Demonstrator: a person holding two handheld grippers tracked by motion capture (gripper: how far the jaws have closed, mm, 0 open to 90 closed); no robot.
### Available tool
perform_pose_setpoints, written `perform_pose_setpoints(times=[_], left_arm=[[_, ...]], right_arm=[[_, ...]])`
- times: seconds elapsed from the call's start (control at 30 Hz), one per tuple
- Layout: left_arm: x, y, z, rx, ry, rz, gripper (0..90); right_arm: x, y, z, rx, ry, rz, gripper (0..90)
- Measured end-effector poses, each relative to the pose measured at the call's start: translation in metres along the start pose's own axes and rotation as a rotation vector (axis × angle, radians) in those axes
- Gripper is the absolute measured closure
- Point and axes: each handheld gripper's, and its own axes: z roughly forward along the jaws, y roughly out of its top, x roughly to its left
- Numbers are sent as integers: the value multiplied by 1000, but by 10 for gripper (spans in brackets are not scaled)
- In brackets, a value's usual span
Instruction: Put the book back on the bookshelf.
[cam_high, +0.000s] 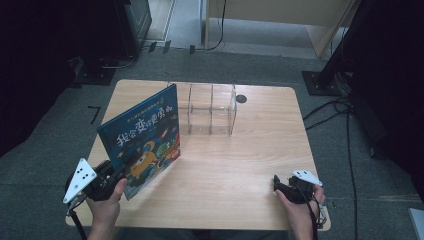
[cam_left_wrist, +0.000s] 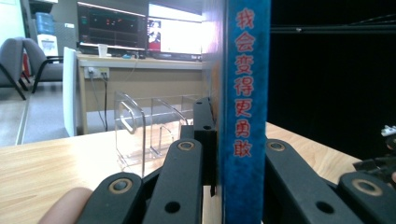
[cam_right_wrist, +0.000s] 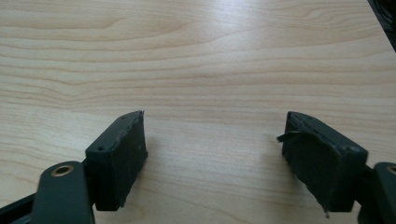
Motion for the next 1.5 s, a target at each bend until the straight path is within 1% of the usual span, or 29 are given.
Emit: perform_pose_setpoints(times=[0.13,0.17,0.2,0.33,0.53,0.7,0.8,0.9,1.0,1.13,1.23,1.3,1.43,1.5], left_arm=[[2,2,4,-7,20,-6,847],[3,3,5,-6,24,-4,848],[4,3,6,-8,30,-8,847],[6,5,12,-9,60,-1,847],[9,5,20,-29,88,-2,847],[9,6,29,-31,128,20,848],[9,4,36,-36,134,18,847],[8,2,42,-46,137,18,847],[6,0,49,-52,167,14,847],[3,-3,58,-65,177,5,847],[-2,-5,66,-71,211,29,847],[-4,-6,70,-78,233,32,847],[-4,-8,77,-93,236,18,847],[-4,-11,82,-98,246,13,847]], right_arm=[[-2,-2,-2,12,12,-13,121],[-2,-3,-3,15,17,-21,117],[-2,-4,-3,14,19,-23,117],[-2,-7,-6,13,15,-16,120],[-2,-8,-8,15,11,-15,124],[-2,-9,-9,15,9,-9,126],[-2,-10,-11,12,10,-9,128],[-2,-12,-12,11,10,-10,129],[-3,-13,-13,13,12,-12,130],[-3,-14,-14,11,11,-13,132],[-3,-14,-15,12,11,-10,133],[-3,-15,-15,12,11,-11,133],[-3,-15,-16,14,11,-9,135],[-3,-15,-16,14,11,-8,135]])
